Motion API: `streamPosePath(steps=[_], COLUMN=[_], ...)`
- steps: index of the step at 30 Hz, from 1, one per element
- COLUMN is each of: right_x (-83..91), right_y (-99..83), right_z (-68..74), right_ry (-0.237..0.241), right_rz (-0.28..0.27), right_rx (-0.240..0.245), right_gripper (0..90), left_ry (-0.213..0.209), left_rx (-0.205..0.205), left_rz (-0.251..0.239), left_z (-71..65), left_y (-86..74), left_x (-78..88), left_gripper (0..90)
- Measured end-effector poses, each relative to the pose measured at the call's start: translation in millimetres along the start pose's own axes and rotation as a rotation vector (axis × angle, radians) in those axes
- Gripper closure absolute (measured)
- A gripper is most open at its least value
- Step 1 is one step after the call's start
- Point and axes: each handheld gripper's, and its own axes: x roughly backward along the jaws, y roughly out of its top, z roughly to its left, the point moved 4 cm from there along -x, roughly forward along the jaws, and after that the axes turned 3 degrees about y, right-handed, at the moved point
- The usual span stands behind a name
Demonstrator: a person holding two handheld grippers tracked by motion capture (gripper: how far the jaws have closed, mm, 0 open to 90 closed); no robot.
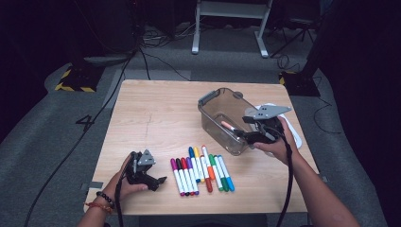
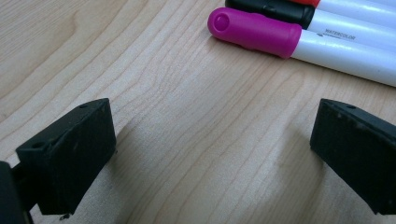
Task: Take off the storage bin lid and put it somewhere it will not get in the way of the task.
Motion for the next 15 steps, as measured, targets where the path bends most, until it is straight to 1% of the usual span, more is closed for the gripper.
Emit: streamPosePath(steps=[1,2,4,6,7,9,10,13,14,15], right_x=[8.9,8.9,15.3,22.2,22.2,27.6,27.6,30.8,30.8,31.9], right_y=[-5.0,-5.0,-9.9,-18.5,-18.5,-28.1,-28.1,-40.7,-40.7,-46.9], right_z=[6.1,6.1,11.5,19.1,19.1,25.9,25.9,35.0,35.0,40.5], right_ry=[0.003,0.003,0.006,0.017,0.017,0.027,0.027,0.035,0.035,0.043], right_rz=[-0.013,-0.013,-0.028,-0.042,-0.042,-0.052,-0.052,-0.051,-0.051,-0.055], right_rx=[0.012,0.012,0.016,0.019,0.019,0.015,0.015,0.016,0.016,0.018], right_gripper=[39.6,39.6,39.6,39.6,39.6,39.6,39.6,39.2,39.2,39.3], left_ry=[0.001,0.001,0.001,0.002,0.003,0.005,0.005,0.005,0.005,0.005], left_rx=[0.001,0.001,0.001,0.002,0.002,0.004,0.004,0.004,0.004,0.004], left_rz=[0.000,0.000,0.000,0.000,-0.001,-0.001,-0.001,-0.001,-0.001,-0.001], left_z=[-0.1,-0.1,-0.1,-0.1,-0.2,-0.2,-0.2,-0.2,-0.2,-0.3], left_y=[-0.1,-0.1,-0.1,-0.1,-0.1,-0.2,-0.2,-0.1,-0.1,-0.1], left_x=[0.1,0.1,0.1,0.1,0.0,0.1,0.1,0.1,0.1,0.1], left_gripper=[0.5,0.5,0.5,0.5,0.5,0.5,0.5,0.5,0.5,0.5])
